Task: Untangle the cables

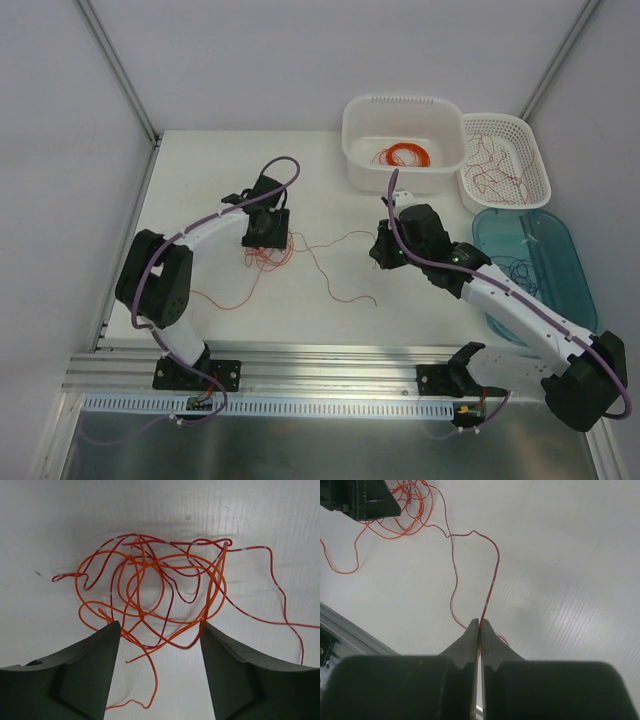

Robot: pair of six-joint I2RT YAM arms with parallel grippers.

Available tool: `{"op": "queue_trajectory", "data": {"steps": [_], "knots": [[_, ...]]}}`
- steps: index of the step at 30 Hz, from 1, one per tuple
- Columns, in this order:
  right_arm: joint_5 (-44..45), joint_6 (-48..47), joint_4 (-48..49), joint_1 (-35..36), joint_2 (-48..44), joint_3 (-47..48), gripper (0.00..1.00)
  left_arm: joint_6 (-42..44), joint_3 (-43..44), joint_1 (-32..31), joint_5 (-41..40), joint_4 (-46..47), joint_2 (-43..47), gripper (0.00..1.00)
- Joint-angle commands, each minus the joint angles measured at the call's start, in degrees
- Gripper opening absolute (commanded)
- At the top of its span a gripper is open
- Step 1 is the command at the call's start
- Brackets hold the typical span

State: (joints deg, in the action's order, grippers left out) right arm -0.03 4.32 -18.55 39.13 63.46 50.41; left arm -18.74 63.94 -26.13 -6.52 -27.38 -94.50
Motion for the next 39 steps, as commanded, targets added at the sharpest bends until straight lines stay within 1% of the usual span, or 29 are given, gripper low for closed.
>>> {"op": "queue_trajectory", "data": {"steps": [1,3,4,5,7,9,10,11,13,14,15,16,17,18,20,21,22,25,28,30,32,34,35,36,37,38,39], "knots": [[1.4,0.3,-1.7,0.1,-3.1,0.2,0.01,1.0,3.6,0.6,-3.0,0.5,-4.0,0.61],[2.9,-0.6,-3.1,-0.1,-3.9,0.3,0.01,1.5,4.9,0.6,-3.1,0.5,-5.3,0.43],[4.5,-1.0,-3.6,-0.2,-4.9,0.4,0.01,1.9,5.5,0.6,-3.4,0.4,-5.3,0.26],[5.1,-1.8,-4.8,-0.6,-5.4,0.6,0.01,2.6,5.8,0.7,-4.4,0.4,-4.2,0.0],[7.1,-2.6,-6.4,-1.6,-6.9,1.4,0.01,3.9,7.0,1.2,-5.2,0.0,-2.4,0.0],[7.4,-3.3,-9.0,-4.2,-7.6,2.5,0.01,5.3,8.0,3.0,-5.8,-0.7,1.5,0.0],[7.4,-3.3,-10.6,-6.7,-8.3,3.6,0.01,6.1,9.3,4.0,-5.9,-1.5,2.9,0.0],[7.3,-3.3,-11.5,-8.0,-8.7,4.2,0.01,6.4,9.9,6.2,-6.0,-1.8,6.0,0.0],[6.9,-3.3,-13.9,-11.1,-9.7,5.8,0.01,6.8,11.7,9.1,-6.1,-2.9,8.9,0.0],[6.5,-3.3,-14.6,-14.7,-10.5,6.4,0.01,6.6,12.4,10.5,-6.2,-3.3,11.4,0.0],[5.8,-3.3,-15.4,-16.4,-10.8,7.2,0.01,6.4,13.0,13.8,-6.1,-3.6,12.6,0.0],[3.7,-3.3,-16.3,-18.5,-11.2,7.9,0.01,6.1,14.4,15.4,-6.1,-4.1,13.6,0.0],[2.7,-3.1,-17.7,-22.0,-11.5,9.7,0.01,5.3,15.3,17.3,-6.1,-4.7,15.0,0.0],[1.9,-2.8,-18.4,-23.8,-11.8,10.4,0.01,4.9,16.1,20.5,-6.1,-5.1,15.5,0.0],[0.6,-2.4,-19.9,-28.1,-12.0,12.3,0.01,3.9,18.8,23.7,-5.6,-5.8,16.1,0.0],[-1.4,-2.1,-20.3,-29.3,-12.0,12.9,0.01,3.8,19.6,25.8,-5.5,-6.0,16.1,0.0],[-2.2,-1.7,-21.0,-30.3,-12.0,13.4,0.01,3.9,21.0,25.8,-5.4,-6.3,15.9,0.0],[-4.1,-0.7,-21.5,-35.0,-12.2,14.2,0.01,3.7,22.7,28.8,-6.0,-7.5,15.1,0.01],[-5.8,-0.5,-21.9,-36.6,-12.0,14.6,0.01,3.6,22.2,29.6,-5.7,-8.1,14.8,0.01],[-7.7,-1.4,-21.6,-36.7,-11.8,14.5,0.01,3.8,21.4,29.6,-2.3,-8.1,15.0,0.0],[-12.1,-2.3,-21.2,-36.5,-10.5,14.2,0.01,3.5,19.9,29.6,1.9,-8.1,15.1,0.0],[-14.0,-2.7,-21.8,-36.1,-9.0,13.4,0.01,3.1,18.2,29.3,9.4,-8.0,15.3,0.0],[-14.9,-3.2,-22.0,-35.8,-8.4,13.2,0.04,3.1,17.7,28.8,11.6,-8.0,15.5,0.0],[-16.1,-4.0,-22.3,-35.4,-7.7,13.0,0.08,3.1,17.1,26.4,15.0,-7.9,15.6,0.0],[-17.8,-4.1,-23.1,-34.1,-7.1,13.1,0.25,4.0,16.0,24.6,16.0,-7.7,15.7,0.0],[-18.0,-6.0,-23.5,-33.1,-5.8,13.1,0.35,4.5,15.5,22.2,16.4,-7.7,15.7,0.0],[-18.2,-6.6,-23.7,-32.1,-5.4,13.2,0.42,4.9,14.9,17.9,16.4,-7.6,15.7,0.0]]}}
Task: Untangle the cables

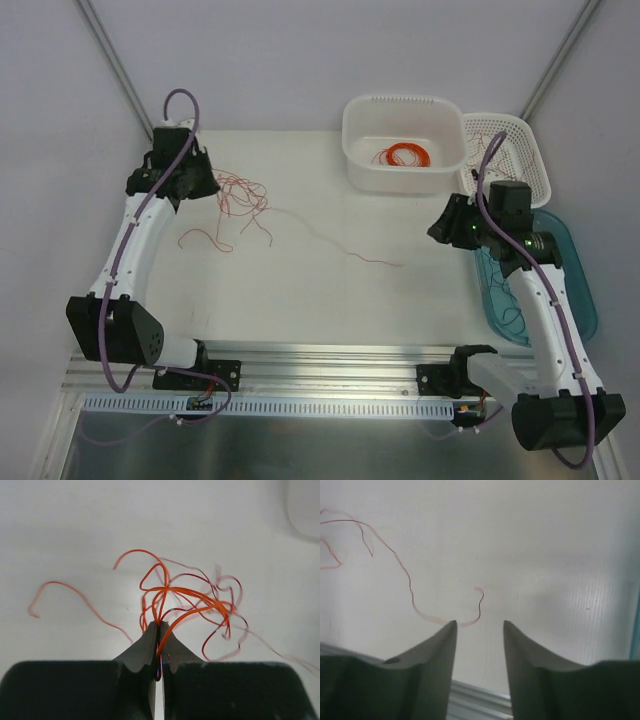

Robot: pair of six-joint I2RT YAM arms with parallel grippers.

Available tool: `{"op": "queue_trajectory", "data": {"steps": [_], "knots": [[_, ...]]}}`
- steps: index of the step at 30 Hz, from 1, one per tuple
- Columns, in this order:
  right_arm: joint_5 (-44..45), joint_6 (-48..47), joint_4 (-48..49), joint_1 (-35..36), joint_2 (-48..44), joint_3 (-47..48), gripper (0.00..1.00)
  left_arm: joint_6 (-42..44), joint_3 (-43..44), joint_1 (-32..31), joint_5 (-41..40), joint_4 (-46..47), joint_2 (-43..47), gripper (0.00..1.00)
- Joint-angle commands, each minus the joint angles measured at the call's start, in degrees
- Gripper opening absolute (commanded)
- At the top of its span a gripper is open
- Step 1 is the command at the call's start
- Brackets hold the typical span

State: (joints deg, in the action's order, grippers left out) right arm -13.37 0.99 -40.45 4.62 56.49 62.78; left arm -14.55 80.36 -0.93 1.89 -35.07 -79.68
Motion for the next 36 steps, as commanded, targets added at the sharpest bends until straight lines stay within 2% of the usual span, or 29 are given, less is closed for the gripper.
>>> {"op": "queue_trajectory", "data": {"steps": [1,5,10,14,20,25,36], "knots": [[-5.8,-4.2,-1.6,4.6,1.9,0.8,0.5,0.6,-2.7,-9.4,8.2,0.2,0.9,0.0],[-7.0,-4.6,2.6,11.1,2.5,0.8,0.59,-3.3,-5.8,-15.5,12.8,1.4,0.2,0.0],[-7.5,-2.1,13.7,21.6,5.1,-0.4,0.61,-5.4,-7.9,-22.6,12.3,3.2,-1.0,0.0],[-6.0,-1.3,20.6,28.3,9.4,-0.6,0.61,-7.2,-7.4,-25.5,13.0,3.4,-1.7,0.0],[-6.6,3.4,30.1,33.9,17.1,-0.7,0.61,-8.0,-6.4,-27.6,12.3,3.6,-1.3,0.0],[-1.5,9.6,32.4,37.2,20.4,-0.8,0.61,-9.4,-7.2,-28.2,11.6,3.7,0.0,0.0],[3.9,9.9,32.8,43.1,26.4,-1.7,0.55,-9.8,-8.9,-28.2,10.1,3.5,2.2,0.0]]}}
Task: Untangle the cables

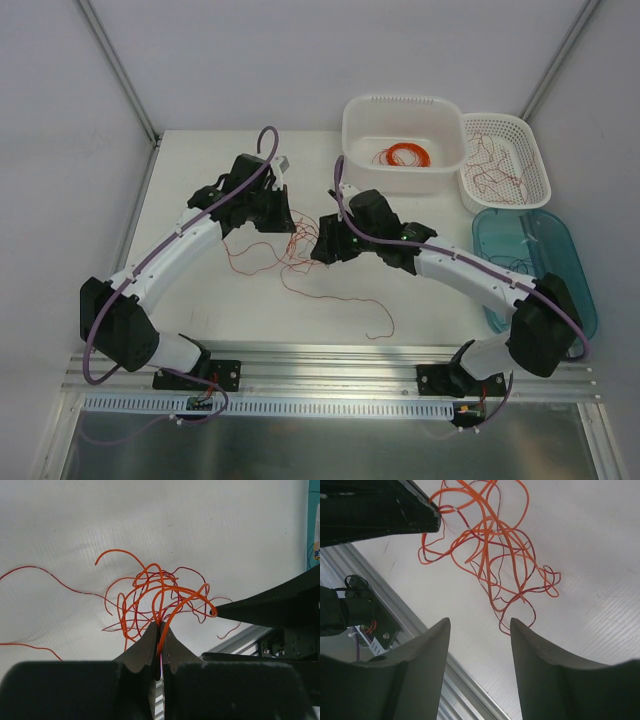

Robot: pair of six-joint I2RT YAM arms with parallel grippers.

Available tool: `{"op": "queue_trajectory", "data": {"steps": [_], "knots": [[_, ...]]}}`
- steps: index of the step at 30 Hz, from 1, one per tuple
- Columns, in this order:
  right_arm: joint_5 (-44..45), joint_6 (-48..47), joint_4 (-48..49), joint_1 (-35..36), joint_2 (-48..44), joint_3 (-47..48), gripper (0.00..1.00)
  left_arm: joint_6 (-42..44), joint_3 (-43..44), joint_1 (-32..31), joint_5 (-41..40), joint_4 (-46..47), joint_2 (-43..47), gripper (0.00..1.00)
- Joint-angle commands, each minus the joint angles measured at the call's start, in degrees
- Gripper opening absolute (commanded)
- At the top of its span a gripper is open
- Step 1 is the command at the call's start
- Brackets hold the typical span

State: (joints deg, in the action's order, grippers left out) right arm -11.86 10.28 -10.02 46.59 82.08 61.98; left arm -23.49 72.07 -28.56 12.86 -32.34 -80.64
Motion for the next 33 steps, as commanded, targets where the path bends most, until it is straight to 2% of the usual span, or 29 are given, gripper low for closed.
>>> {"op": "queue_trajectory", "data": {"steps": [1,13,16,17,19,24,26,33], "knots": [[2.8,0.4,2.3,1.3,1.1,-1.1,0.54,-0.9,-0.6,-0.6,-1.0,0.8,3.3,0.0],[3.9,-4.1,6.1,2.2,3.1,-4.7,0.39,-0.6,-1.2,-0.6,-0.8,0.8,5.3,0.0],[4.6,-5.4,5.5,2.1,2.9,-4.6,0.24,0.4,-1.5,-0.5,-2.3,0.7,5.9,0.0],[5.1,-5.9,4.6,2.2,2.5,-4.8,0.11,0.6,-1.6,-0.4,-3.3,0.6,6.2,0.0],[7.4,-7.1,3.6,1.8,0.4,-5.5,0.01,1.7,-1.8,-0.1,-6.1,0.4,7.2,0.0],[10.6,-8.5,-1.5,-2.8,-6.7,-8.9,0.01,3.1,-1.8,5.0,-8.8,-0.8,8.8,0.0],[11.4,-9.0,-4.0,-5.2,-11.2,-9.4,0.01,3.3,-1.6,9.9,-8.6,-1.1,9.2,0.0],[11.5,-13.5,-19.8,-23.3,-26.9,-5.1,0.01,4.2,-0.4,22.6,-15.0,-2.9,9.5,0.0]]}}
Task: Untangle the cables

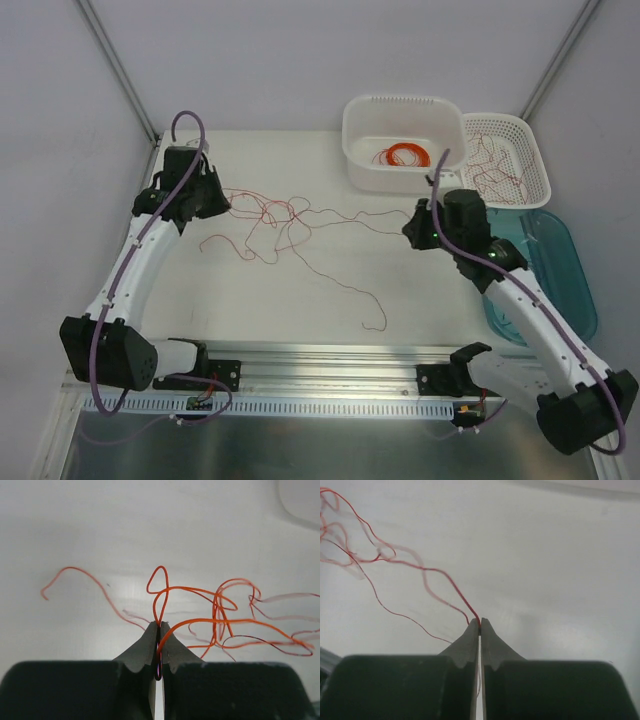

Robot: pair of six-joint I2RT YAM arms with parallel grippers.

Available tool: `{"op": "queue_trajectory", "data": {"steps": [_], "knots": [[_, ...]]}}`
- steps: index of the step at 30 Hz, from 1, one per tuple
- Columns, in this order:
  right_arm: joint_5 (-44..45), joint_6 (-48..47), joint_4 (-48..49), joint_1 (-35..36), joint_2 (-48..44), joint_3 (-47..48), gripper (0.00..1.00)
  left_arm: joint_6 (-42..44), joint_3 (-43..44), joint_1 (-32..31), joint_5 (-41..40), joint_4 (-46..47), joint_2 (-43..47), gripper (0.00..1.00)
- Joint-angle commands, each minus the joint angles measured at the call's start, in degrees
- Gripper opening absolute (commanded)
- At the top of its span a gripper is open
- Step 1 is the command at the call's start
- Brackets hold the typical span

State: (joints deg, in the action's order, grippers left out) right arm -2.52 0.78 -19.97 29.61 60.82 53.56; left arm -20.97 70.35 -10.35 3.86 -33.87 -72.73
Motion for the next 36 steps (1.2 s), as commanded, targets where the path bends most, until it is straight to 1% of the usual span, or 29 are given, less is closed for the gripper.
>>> {"op": "queue_trajectory", "data": {"steps": [1,2,4,5,6,8,11,12,18,22,25,27,29,30,33,34,36], "knots": [[2.1,-4.6,-11.8,-8.1,-6.8,4.5,0.01,1.6,1.5,5.5,-6.5,-1.4,1.4,0.0],[1.6,-5.4,-15.1,-12.1,-8.9,7.8,0.01,1.4,1.3,6.7,-6.9,-1.6,1.1,0.0],[0.8,-6.9,-18.1,-15.9,-10.3,11.2,0.01,0.8,1.2,9.6,-8.0,-1.6,0.3,0.0],[-1.0,-7.3,-20.2,-19.3,-11.3,15.0,0.01,0.3,1.3,10.0,-8.0,-1.5,0.0,0.0],[-2.1,-7.6,-21.1,-20.8,-11.9,16.6,0.01,0.1,1.1,11.9,-8.4,-1.5,-0.6,0.0],[-4.2,-8.2,-22.6,-23.7,-12.7,21.7,0.01,-0.2,1.3,12.6,-9.0,-1.5,-1.4,0.0],[-5.4,-8.9,-24.2,-24.7,-13.2,26.5,0.01,-0.4,1.5,13.6,-10.5,-1.5,-3.7,0.0],[-5.3,-9.2,-24.5,-24.7,-13.3,29.6,0.01,-0.4,1.5,13.8,-11.0,-1.5,-5.1,0.0],[-3.4,-10.9,-26.0,-24.8,-13.5,39.6,0.01,-1.2,0.7,16.5,-14.7,-1.4,-11.2,0.0],[-1.3,-11.9,-27.0,-24.5,-14.0,43.3,0.01,-1.7,0.9,19.0,-15.5,-1.1,-15.7,0.0],[0.6,-12.8,-26.6,-23.9,-15.0,44.3,0.01,-1.2,2.2,20.9,-16.7,-1.1,-19.7,0.0],[0.2,-13.3,-26.3,-23.3,-15.5,44.1,0.01,-0.8,2.9,22.2,-15.9,-1.2,-22.3,0.0],[-3.4,-13.3,-25.7,-23.1,-15.2,42.3,0.01,-0.5,3.7,22.5,-14.1,-1.1,-23.3,0.0],[-4.6,-12.9,-25.6,-23.1,-15.1,41.3,0.01,-0.5,3.9,22.3,-11.5,-1.1,-23.3,0.0],[-11.0,-11.0,-24.9,-23.1,-13.9,37.2,0.01,-0.5,4.0,22.3,-7.7,-1.0,-23.1,0.0],[-15.4,-10.5,-24.9,-23.1,-13.2,35.1,0.01,-0.3,3.8,22.4,-6.5,-1.0,-22.5,0.0],[-20.0,-9.3,-24.6,-23.1,-11.4,32.4,0.01,-0.1,2.8,21.9,-4.0,-0.8,-21.8,0.0]]}}
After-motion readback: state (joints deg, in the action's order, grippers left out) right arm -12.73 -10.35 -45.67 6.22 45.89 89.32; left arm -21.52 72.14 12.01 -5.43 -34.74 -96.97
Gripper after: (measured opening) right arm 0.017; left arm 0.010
